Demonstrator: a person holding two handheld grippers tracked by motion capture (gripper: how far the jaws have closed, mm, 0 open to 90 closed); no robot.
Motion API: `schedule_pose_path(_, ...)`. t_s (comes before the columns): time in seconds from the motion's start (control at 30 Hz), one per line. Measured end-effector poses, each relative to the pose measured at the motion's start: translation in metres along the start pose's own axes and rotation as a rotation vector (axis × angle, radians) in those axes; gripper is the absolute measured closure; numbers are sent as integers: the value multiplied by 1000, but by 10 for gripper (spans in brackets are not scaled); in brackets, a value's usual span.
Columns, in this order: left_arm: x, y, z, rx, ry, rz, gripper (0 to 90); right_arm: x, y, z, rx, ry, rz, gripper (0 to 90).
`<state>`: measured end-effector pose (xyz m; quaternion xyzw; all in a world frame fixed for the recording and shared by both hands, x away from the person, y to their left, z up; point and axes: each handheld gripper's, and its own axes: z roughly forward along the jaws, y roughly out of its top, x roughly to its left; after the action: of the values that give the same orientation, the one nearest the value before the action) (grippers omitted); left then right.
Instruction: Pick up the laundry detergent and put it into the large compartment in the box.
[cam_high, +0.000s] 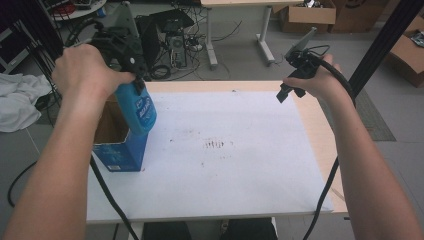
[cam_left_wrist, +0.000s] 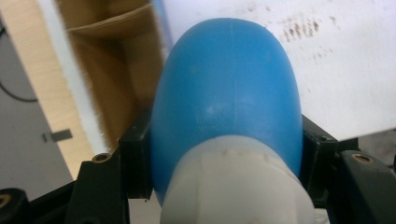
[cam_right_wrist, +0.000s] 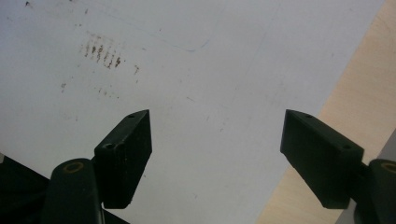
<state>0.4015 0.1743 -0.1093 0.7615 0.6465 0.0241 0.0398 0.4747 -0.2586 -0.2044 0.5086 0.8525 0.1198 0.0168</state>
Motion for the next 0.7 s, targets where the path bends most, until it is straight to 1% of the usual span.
schedule_pose_path(0.07,8,-1,-3,-4,12,-29,381,0,0,0,-2,-1,0,252)
schedule_pose_path(0.1,8,-1,-3,-4,12,-29,381,0,0,0,-2,-1,0,252)
schedule_pose_path(0.13,16,-1,-6,-13,23,-56,381,0,0,-1,4,-2,7,252)
schedule_pose_path(0.17,16,-1,-6,-13,23,-56,381,0,0,-1,4,-2,7,252)
schedule_pose_path(0.2,24,-2,-9,-19,33,-83,381,-2,0,-1,1,-4,4,252)
schedule_pose_path(0.3,34,-4,-12,-27,49,-111,382,-3,0,0,3,-5,6,252)
schedule_pose_path(0.33,37,-5,-13,-27,53,-122,381,-3,0,0,7,-4,14,251)
schedule_pose_path(0.4,43,-6,-14,-34,55,-139,382,-4,0,0,6,-3,12,252)
schedule_pose_path(0.53,53,-9,-15,-39,50,-165,381,-5,0,0,8,-4,14,252)
schedule_pose_path(0.67,56,-9,-14,-40,55,-172,381,-5,0,0,6,-8,10,251)
schedule_pose_path(0.7,57,-9,-12,-38,57,-177,382,-5,0,0,11,-6,20,252)
